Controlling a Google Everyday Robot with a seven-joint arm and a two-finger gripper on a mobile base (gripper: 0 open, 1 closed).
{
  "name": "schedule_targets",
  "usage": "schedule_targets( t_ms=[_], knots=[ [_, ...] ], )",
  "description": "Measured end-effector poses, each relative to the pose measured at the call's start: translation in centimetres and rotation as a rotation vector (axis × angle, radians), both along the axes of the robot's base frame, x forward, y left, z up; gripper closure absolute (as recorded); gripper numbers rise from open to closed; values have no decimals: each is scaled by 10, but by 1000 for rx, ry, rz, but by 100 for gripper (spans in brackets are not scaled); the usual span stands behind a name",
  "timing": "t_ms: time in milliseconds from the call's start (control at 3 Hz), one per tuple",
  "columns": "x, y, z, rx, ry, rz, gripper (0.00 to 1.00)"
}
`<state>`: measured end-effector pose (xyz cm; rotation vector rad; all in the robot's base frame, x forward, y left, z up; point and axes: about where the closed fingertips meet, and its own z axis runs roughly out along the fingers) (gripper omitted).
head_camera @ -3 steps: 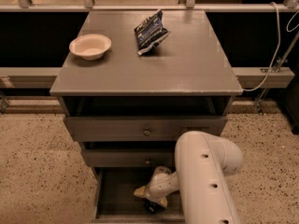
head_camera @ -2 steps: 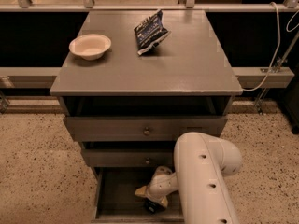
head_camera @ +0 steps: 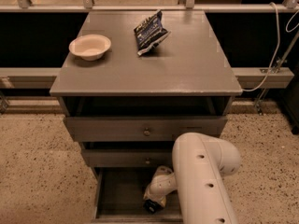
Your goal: Pick rxbar blueberry from bottom drawer and place on counter
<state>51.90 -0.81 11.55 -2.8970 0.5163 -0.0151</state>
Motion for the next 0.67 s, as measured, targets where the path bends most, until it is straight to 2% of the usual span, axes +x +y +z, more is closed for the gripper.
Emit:
schedule_targets(
  t_ms=[333, 667],
  knots=[
    [0, 0, 7, 0, 0, 0, 42],
    [0, 0, 7, 0, 0, 0, 61]
  ],
)
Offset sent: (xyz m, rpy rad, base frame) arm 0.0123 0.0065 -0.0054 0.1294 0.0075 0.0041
